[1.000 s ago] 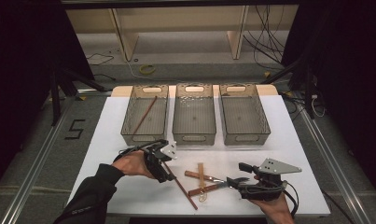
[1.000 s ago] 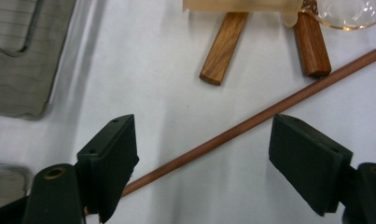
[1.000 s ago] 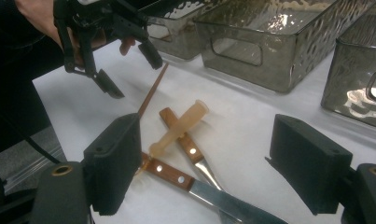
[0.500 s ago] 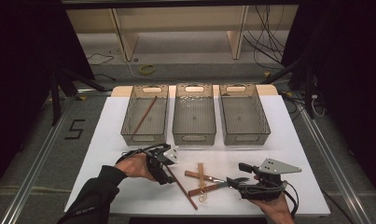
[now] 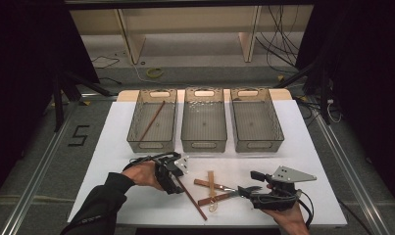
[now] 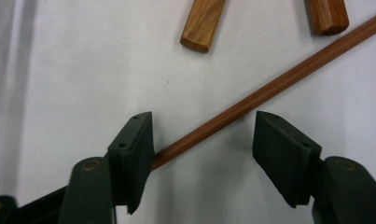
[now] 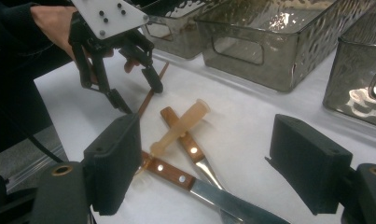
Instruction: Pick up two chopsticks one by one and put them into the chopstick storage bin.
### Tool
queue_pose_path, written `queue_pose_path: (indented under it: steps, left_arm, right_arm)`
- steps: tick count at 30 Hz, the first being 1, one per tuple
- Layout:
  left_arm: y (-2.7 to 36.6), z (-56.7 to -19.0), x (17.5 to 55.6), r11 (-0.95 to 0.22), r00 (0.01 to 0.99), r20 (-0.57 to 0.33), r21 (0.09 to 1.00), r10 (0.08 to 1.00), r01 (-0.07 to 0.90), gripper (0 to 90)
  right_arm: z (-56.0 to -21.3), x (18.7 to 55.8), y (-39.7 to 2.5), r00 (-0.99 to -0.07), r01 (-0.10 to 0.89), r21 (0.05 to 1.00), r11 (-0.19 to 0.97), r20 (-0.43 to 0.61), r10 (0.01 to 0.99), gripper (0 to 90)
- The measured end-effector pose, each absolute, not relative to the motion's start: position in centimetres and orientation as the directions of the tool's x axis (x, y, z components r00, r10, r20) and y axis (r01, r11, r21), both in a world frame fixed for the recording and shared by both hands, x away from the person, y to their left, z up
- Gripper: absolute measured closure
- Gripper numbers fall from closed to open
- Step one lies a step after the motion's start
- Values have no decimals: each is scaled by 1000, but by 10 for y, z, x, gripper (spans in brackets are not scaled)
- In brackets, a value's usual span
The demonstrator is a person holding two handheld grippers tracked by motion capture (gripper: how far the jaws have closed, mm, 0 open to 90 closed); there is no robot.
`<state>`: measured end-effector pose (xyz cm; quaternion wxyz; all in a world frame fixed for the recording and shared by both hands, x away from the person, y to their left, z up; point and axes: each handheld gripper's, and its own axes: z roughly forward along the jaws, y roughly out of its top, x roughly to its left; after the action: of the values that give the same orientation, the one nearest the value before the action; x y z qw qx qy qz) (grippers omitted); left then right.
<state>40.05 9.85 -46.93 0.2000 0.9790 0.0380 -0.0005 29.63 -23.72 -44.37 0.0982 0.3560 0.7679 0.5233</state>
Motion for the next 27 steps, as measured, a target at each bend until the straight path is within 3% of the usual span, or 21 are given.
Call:
queue_pose_path:
  steps: [14, 18, 27]
  left_arm:
    - [104, -463, 388, -944, 1000, -6, 329, -28, -25, 608]
    - [100, -464, 385, -948, 996, -12, 307, -90, -82, 590]
    - [96, -463, 379, -955, 992, 16, 267, -127, -126, 601]
  right_arm:
    - [-444, 296, -237, -726, 445, 873, 200, 221, 651, 259]
    - [-444, 297, -237, -728, 443, 873, 203, 218, 651, 259]
    - [-443, 296, -237, -727, 444, 873, 202, 219, 651, 259]
